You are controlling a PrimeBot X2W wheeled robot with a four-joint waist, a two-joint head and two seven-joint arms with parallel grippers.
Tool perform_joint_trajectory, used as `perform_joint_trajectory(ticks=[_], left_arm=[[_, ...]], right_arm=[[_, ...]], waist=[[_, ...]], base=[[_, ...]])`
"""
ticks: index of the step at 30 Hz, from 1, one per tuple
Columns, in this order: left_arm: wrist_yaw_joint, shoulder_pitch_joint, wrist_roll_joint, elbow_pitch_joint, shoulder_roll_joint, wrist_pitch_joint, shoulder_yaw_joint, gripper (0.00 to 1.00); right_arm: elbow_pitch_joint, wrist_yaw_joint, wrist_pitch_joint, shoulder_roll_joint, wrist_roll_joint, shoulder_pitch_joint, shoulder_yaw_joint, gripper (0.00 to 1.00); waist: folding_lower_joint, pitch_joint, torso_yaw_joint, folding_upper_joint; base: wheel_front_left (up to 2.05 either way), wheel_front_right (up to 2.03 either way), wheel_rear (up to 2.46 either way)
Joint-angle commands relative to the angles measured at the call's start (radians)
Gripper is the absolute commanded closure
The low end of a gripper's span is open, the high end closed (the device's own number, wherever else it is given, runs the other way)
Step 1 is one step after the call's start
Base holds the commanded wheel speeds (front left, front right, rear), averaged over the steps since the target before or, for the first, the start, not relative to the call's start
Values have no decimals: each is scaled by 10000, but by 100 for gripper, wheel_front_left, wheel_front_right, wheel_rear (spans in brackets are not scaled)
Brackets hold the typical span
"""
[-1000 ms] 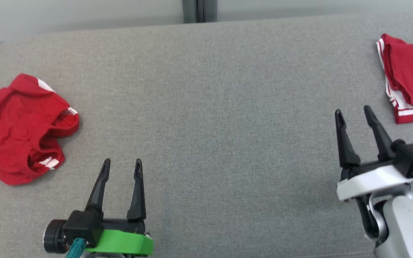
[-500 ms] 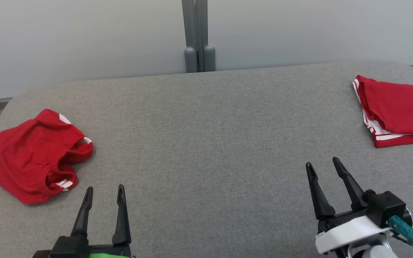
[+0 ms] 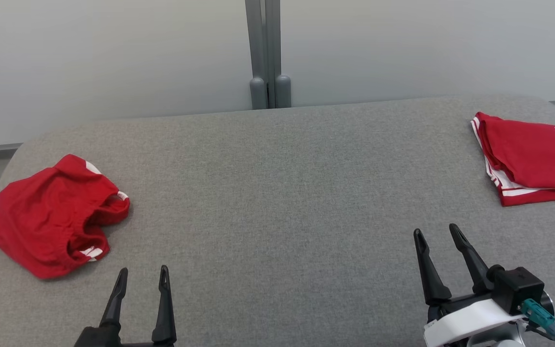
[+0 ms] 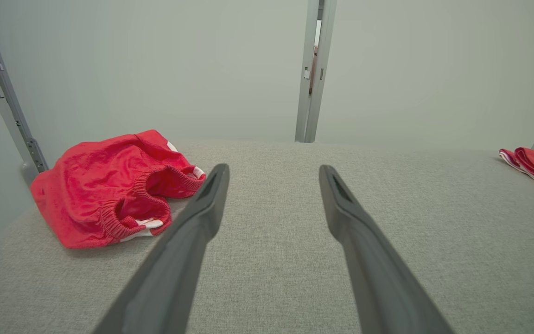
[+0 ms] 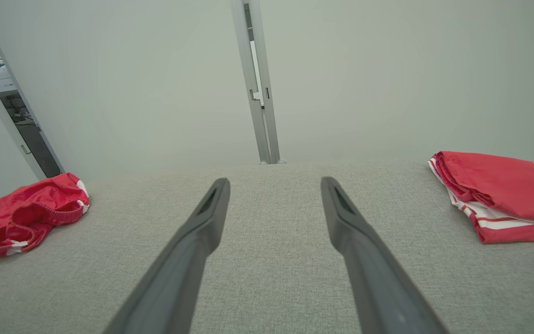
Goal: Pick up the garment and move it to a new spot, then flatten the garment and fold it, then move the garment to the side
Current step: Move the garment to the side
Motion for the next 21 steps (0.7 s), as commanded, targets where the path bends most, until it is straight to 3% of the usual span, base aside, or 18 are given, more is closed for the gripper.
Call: perform_joint_trajectory(ticks=[1,21], left_arm=[[-36,27,14,25,11,0,6,0],[5,111,16,62,11,0,8,0]], right_arm=[[26,0,-24,33,-85,134,-30,0],[107,0,-25,34,26,143,164,0]], waist=[[1,-26,21,-1],[1,-128,20,-1]], base=[[0,0,0],[0,0,0]])
